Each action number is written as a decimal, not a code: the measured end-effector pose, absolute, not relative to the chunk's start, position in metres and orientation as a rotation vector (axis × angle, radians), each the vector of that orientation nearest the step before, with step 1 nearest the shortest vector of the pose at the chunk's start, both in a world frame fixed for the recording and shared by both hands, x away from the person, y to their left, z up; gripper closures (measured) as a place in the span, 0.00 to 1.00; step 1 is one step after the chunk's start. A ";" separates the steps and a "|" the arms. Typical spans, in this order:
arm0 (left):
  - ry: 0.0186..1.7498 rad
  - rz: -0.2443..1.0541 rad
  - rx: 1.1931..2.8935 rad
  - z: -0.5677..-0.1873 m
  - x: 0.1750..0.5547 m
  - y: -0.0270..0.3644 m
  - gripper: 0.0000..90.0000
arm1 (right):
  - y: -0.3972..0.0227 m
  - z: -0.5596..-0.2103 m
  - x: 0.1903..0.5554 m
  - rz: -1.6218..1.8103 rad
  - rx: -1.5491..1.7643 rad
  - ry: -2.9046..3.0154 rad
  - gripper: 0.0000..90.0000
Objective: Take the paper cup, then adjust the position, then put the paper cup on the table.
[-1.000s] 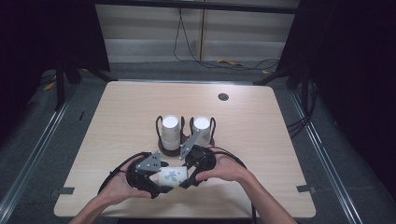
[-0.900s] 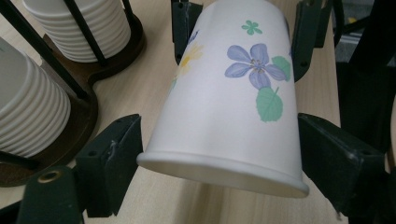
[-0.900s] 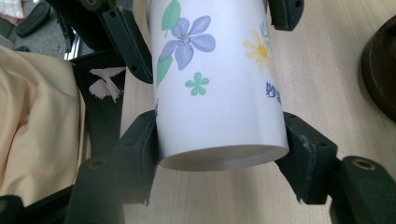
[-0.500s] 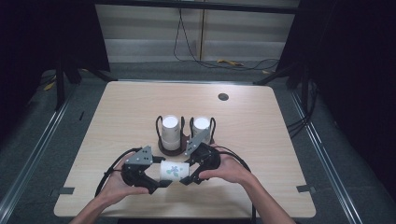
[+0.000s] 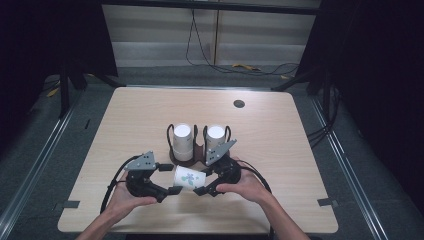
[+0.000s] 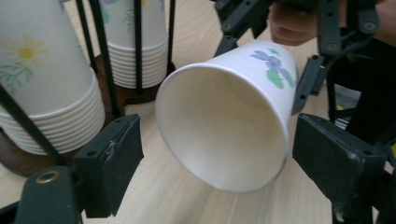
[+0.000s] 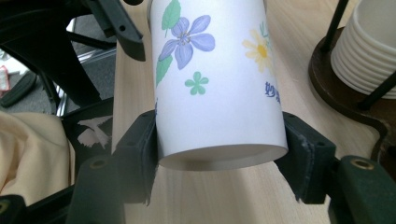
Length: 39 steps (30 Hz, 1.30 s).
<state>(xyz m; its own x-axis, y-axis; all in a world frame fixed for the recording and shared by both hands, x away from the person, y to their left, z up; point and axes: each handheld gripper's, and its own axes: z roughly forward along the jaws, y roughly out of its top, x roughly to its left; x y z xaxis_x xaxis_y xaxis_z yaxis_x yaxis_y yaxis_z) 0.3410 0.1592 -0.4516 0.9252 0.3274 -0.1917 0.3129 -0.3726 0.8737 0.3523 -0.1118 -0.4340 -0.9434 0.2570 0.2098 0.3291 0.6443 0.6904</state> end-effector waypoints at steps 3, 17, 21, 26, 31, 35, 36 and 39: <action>0.469 0.015 1.966 -0.451 0.342 0.161 0.18 | -0.115 -0.434 0.350 -1.227 -0.518 -2.749 0.40; 0.531 0.031 1.877 -0.443 0.345 0.169 0.18 | -0.120 -0.438 0.348 -1.417 -0.642 -2.703 0.41; 0.538 0.038 1.863 -0.440 0.345 0.170 0.18 | -0.120 -0.439 0.347 -1.453 -0.668 -2.694 0.41; 0.541 0.032 1.846 -0.437 0.345 0.170 0.18 | -0.119 -0.439 0.346 -1.494 -0.667 -2.668 0.41; 0.539 0.023 1.828 -0.434 0.344 0.168 0.18 | -0.119 -0.437 0.344 -1.550 -0.663 -2.638 0.41; 0.532 0.035 1.819 -0.431 0.345 0.166 0.18 | -0.120 -0.437 0.344 -1.597 -0.670 -2.608 0.41; 0.531 0.035 1.811 -0.430 0.345 0.166 0.18 | -0.121 -0.438 0.344 -1.599 -0.668 -2.597 0.41; 0.535 0.028 1.807 -0.429 0.347 0.166 0.18 | -0.121 -0.438 0.345 -1.600 -0.666 -2.598 0.41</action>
<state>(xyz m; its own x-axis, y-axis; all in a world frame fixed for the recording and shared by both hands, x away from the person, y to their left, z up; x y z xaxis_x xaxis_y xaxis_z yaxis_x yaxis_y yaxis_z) 0.3471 0.1664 -0.4288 0.8944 0.3699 -0.2513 0.3418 -0.2032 0.9175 0.3447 -0.1208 -0.4380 -0.9089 0.3454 0.2336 0.3641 0.3844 0.8483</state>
